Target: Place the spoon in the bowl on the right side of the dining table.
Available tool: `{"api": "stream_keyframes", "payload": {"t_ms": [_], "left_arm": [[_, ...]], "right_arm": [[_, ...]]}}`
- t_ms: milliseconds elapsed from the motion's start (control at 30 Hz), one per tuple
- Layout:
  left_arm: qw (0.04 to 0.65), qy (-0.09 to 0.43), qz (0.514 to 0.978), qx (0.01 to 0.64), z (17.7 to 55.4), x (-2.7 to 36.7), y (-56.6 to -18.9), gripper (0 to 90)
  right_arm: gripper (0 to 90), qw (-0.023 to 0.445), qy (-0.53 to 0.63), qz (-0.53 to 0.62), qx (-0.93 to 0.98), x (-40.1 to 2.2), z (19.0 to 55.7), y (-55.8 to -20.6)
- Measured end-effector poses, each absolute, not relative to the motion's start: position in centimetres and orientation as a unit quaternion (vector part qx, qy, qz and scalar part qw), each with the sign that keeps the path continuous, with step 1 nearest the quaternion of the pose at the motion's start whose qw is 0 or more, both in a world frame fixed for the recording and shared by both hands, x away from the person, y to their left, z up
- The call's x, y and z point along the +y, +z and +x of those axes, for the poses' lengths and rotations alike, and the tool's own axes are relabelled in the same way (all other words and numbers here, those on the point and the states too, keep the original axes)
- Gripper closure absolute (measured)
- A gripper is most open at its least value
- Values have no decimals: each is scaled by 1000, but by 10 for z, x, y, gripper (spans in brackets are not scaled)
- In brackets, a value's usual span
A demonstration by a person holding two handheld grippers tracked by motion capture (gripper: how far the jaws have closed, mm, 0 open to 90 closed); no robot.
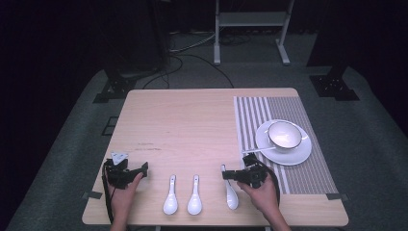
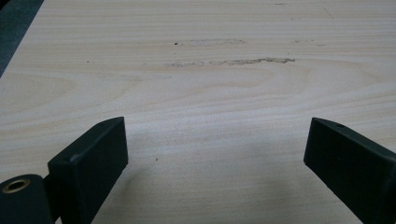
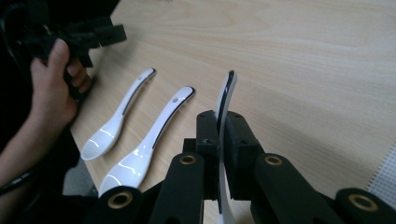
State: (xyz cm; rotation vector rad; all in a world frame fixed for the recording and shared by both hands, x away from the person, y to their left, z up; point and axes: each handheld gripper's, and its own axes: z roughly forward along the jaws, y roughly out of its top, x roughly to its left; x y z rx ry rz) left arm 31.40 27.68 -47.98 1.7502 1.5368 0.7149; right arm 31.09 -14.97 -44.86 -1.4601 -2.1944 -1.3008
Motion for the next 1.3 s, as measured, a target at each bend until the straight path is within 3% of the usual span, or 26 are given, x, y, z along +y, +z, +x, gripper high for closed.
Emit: {"api": "stream_keyframes", "payload": {"t_ms": [367, 1300], "left_arm": [[345, 276, 674, 591, 314, 276, -480, 51], [343, 277, 677, 590, 314, 276, -480, 51]], "right_arm": [[851, 119, -491, -509, -697, -179, 305, -445], [852, 58, -546, -561, -619, -249, 314, -408]]}}
